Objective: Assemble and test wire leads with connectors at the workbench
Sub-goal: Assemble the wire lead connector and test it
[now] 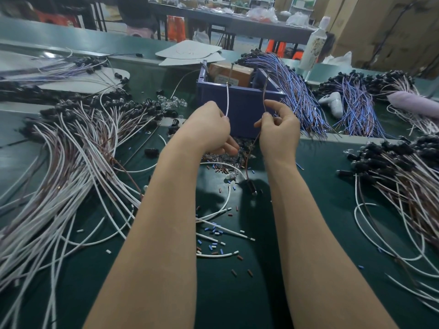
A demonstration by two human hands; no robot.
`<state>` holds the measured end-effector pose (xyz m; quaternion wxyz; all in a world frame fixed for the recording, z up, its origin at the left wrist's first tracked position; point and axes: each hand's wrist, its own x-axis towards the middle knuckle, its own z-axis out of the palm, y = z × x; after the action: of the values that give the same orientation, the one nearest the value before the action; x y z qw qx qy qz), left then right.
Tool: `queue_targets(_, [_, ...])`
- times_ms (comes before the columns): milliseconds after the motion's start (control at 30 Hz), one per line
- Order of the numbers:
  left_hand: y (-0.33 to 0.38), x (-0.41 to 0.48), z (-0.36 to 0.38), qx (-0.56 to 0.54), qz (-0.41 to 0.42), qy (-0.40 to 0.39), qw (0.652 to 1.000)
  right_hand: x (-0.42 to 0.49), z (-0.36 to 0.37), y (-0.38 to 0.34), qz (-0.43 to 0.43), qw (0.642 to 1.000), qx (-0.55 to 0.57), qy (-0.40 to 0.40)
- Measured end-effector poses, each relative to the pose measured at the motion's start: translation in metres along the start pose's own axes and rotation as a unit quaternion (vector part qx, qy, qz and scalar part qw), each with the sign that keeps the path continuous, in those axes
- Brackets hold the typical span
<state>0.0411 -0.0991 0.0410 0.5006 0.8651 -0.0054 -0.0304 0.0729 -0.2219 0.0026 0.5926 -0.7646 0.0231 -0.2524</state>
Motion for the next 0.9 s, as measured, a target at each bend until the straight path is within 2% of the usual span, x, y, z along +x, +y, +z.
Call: queue_targets(900, [-0.0052, 0.0045, 0.0069, 0.013, 0.018, 0.024, 0.999, 0.0004, 0.0002, 0.0012, 0.014, 1.000, 0.011, 0.000])
